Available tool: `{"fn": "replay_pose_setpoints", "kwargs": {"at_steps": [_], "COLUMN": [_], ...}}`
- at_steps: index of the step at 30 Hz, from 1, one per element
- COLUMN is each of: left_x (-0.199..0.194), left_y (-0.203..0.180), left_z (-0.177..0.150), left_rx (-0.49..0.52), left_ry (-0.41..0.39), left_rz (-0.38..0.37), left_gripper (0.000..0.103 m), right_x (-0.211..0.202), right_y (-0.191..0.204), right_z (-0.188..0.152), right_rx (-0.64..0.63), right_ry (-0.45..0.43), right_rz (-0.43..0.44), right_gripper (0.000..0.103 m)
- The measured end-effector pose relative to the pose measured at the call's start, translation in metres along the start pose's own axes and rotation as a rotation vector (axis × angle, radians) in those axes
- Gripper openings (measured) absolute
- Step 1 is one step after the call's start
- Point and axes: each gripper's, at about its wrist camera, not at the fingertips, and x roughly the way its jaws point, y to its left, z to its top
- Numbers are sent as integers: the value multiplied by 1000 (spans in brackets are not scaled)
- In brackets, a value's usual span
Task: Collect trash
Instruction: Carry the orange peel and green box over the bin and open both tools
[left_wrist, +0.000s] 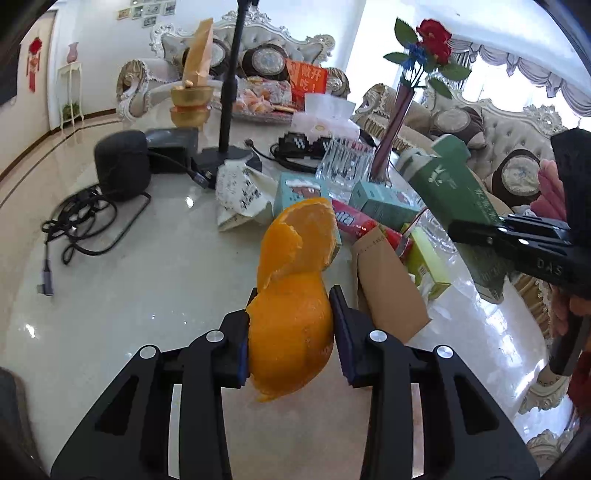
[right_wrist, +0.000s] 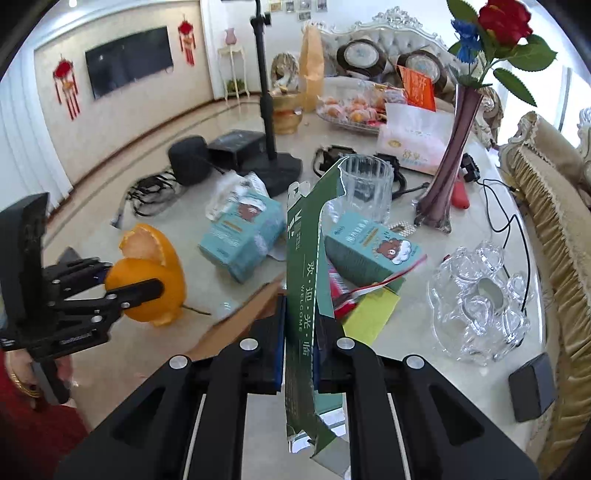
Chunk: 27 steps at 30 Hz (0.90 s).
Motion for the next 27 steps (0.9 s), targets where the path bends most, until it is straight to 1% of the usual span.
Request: {"fn": "replay_pose_setpoints", "kwargs": {"at_steps": [2, 5, 7, 8, 9, 10, 11, 13, 14, 16, 18, 19, 20, 22, 24, 25, 26, 27], "left_x": [-17, -61, -91, -112, -124, -144, -161, -185, -191, -196, -188, -181, -168, -146, -118, -103, -94, -83], "left_y": [-2, -11, -17, -22, -26, -33, -40, -48, -51, -58, -61, -61, -63, -64, -64, -65, -67, -70], "left_z": [1, -1, -8, -17, -23, -38, -54, -88, -103, -154, -195, -215, -242, -276, -311, -330, -340, -354], "left_rx": [4, 18, 21, 22, 33, 53, 65, 66, 69, 57, 20, 2, -16, -47, -77, -91, -93, -75], "left_ry": [-18, -47, -60, -63, -63, -62, -54, -28, -13, 64, 147, 186, 246, 337, 442, 502, 538, 591], "left_rz": [-2, -18, -36, -52, -55, -54, -64, -69, -72, -75, -89, -91, -89, -96, -99, -107, -110, -100], "left_gripper": [37, 37, 37, 37, 37, 37, 37, 37, 37, 37, 37, 37, 37, 37, 37, 37, 37, 36], "right_x": [-16, -48, -77, -89, -105, -116, -133, -150, -156, -157, -147, -134, -124, -95, -70, -53, -40, -28], "right_y": [7, 23, 40, 47, 59, 67, 84, 104, 118, 139, 153, 159, 162, 168, 173, 176, 178, 178], "right_z": [-2, -9, -21, -28, -39, -48, -68, -97, -121, -167, -205, -231, -248, -286, -308, -322, -333, -342], "right_rx": [16, 39, 60, 70, 86, 96, 110, 138, 161, 213, 251, 294, 322, 381, 391, 387, 392, 392], "right_ry": [-34, -81, -116, -128, -142, -152, -159, -153, -127, -57, 17, 78, 126, 246, 341, 406, 462, 507], "right_rz": [14, 31, 44, 55, 69, 83, 102, 123, 134, 141, 140, 139, 137, 124, 103, 94, 92, 81], "right_gripper": [9, 9, 9, 9, 9, 9, 9, 9, 9, 9, 9, 9, 9, 9, 9, 9, 9, 9]}}
